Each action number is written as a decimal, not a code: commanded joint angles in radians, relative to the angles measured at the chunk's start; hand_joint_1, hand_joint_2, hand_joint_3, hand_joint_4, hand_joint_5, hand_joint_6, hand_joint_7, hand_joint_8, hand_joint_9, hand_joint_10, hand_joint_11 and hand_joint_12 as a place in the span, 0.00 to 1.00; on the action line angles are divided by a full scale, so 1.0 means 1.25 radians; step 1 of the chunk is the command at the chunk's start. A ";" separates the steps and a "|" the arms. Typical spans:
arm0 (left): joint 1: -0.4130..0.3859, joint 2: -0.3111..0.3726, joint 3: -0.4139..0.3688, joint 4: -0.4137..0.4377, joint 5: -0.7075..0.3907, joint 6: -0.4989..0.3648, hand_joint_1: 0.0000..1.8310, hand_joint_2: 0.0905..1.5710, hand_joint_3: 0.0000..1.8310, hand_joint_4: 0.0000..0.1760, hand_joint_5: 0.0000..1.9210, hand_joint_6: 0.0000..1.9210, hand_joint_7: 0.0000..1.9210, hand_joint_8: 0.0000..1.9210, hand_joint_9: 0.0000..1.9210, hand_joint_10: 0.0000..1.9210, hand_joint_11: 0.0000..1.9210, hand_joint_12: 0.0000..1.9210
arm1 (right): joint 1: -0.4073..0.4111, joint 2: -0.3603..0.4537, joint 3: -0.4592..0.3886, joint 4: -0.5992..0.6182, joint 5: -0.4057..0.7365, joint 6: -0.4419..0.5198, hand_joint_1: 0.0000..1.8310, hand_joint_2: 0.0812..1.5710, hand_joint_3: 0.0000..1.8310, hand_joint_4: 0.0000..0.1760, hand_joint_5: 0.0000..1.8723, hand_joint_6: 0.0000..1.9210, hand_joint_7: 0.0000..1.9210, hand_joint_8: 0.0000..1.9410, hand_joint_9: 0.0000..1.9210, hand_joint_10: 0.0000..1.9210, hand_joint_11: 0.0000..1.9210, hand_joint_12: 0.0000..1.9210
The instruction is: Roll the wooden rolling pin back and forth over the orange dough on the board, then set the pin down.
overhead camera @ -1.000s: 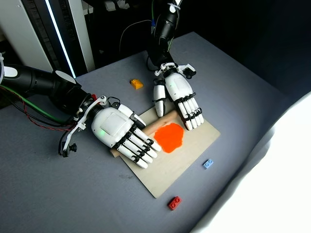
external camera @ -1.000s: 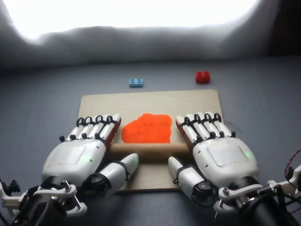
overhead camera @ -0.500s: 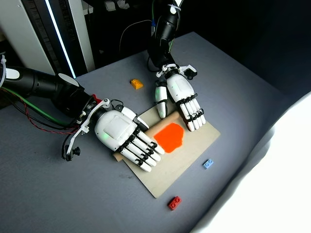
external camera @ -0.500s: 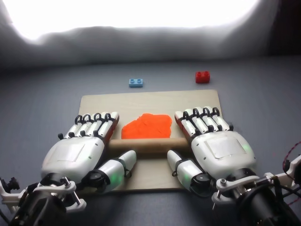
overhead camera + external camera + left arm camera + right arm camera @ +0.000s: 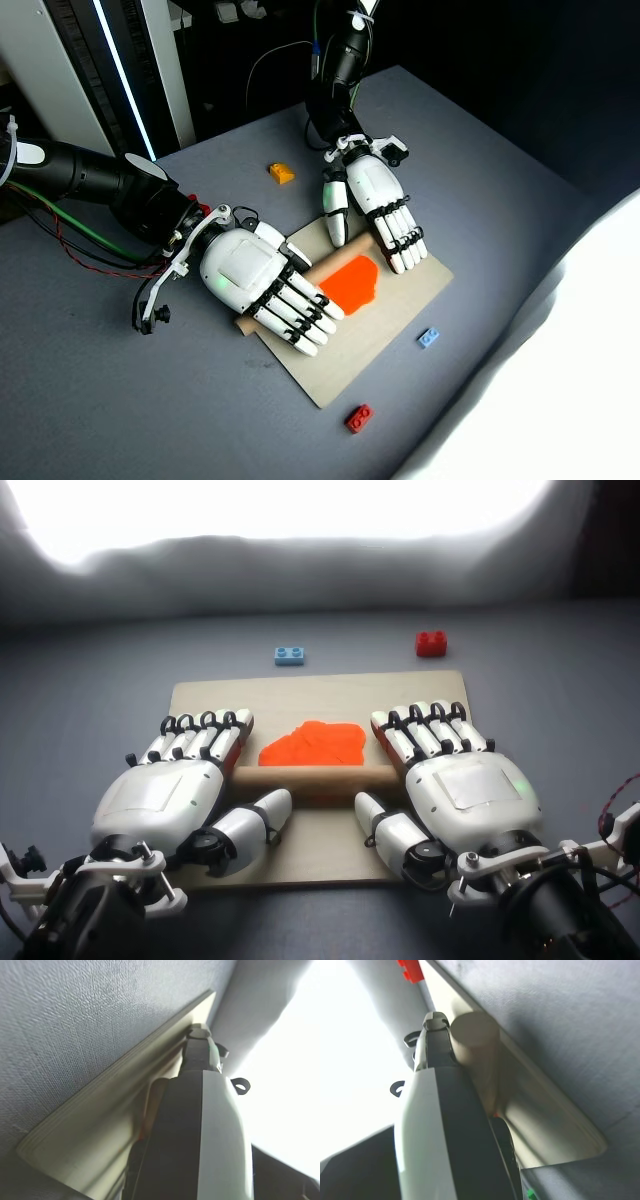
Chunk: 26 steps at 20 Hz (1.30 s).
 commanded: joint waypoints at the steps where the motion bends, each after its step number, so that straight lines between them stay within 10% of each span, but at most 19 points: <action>1: -0.006 -0.002 0.006 0.034 -0.062 -0.002 0.00 0.90 0.00 0.00 0.00 0.00 0.00 0.00 0.00 0.00 0.00 0.00 | 0.010 0.002 0.004 -0.061 -0.066 0.001 0.00 0.97 0.00 0.00 0.05 0.01 0.03 0.01 0.02 0.01 0.00 0.00; 26: -0.041 -0.025 0.072 0.029 -0.003 0.003 0.00 0.90 0.00 0.00 0.00 0.00 0.00 0.00 0.00 0.00 0.00 0.00 | 0.018 -0.004 0.060 -0.061 -0.020 0.025 0.00 0.97 0.00 0.00 0.05 0.01 0.02 0.01 0.00 0.00 0.00 0.00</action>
